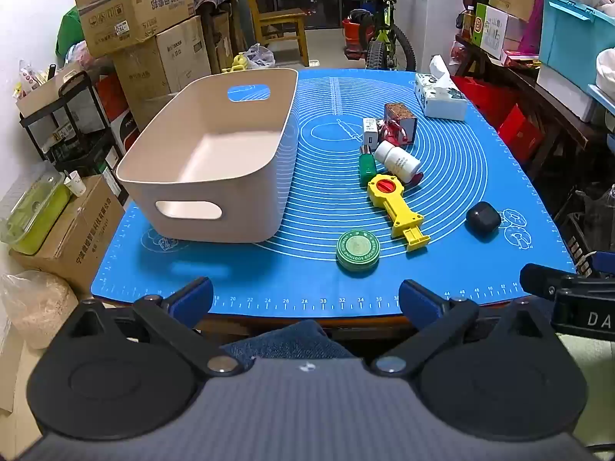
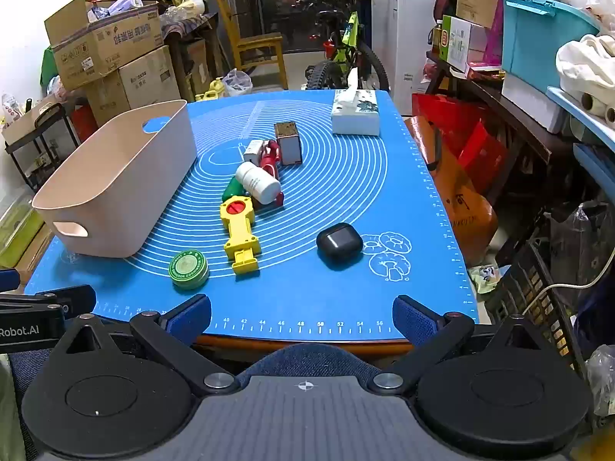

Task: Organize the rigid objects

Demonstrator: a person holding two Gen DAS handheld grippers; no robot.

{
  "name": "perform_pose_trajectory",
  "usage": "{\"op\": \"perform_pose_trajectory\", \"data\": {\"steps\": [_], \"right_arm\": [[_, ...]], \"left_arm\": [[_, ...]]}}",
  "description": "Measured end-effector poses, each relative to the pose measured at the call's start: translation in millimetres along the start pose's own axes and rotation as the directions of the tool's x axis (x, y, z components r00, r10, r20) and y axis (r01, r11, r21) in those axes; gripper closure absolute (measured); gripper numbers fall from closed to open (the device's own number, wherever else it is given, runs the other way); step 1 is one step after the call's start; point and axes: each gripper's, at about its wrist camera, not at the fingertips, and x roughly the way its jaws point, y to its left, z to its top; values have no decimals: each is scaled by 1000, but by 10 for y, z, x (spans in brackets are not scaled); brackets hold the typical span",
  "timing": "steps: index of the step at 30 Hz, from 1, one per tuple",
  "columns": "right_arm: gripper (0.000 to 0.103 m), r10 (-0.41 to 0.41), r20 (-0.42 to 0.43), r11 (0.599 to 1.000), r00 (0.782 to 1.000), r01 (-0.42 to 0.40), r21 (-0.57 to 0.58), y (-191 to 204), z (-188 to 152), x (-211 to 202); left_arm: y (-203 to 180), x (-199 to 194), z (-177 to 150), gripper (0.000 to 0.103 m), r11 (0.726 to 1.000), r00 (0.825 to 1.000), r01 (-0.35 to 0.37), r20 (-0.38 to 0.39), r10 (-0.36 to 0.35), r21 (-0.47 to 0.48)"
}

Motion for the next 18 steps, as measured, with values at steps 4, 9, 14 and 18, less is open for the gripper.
{"op": "perform_pose_trajectory", "data": {"steps": [4,9,14,18], "right_arm": [[3,1,-1,1000,1000,-1,1,-1,0,0],[3,3,-1,1000,1000,-3,2,-1,0,1],[3,2,-1,1000,1000,-2,2,-3,0,1],[3,2,-1,1000,1000,-2,2,-4,-1,1]], "left_arm": [[-2,-1,-1,1,1000,1000,-1,4,1,1],[0,-1,-1,1,1000,1000,0,4,0,0],[-2,-2,-1,1,1000,1000,0,4,0,0],[2,-1,0,1,1000,1000,0,3,0,-1]]}}
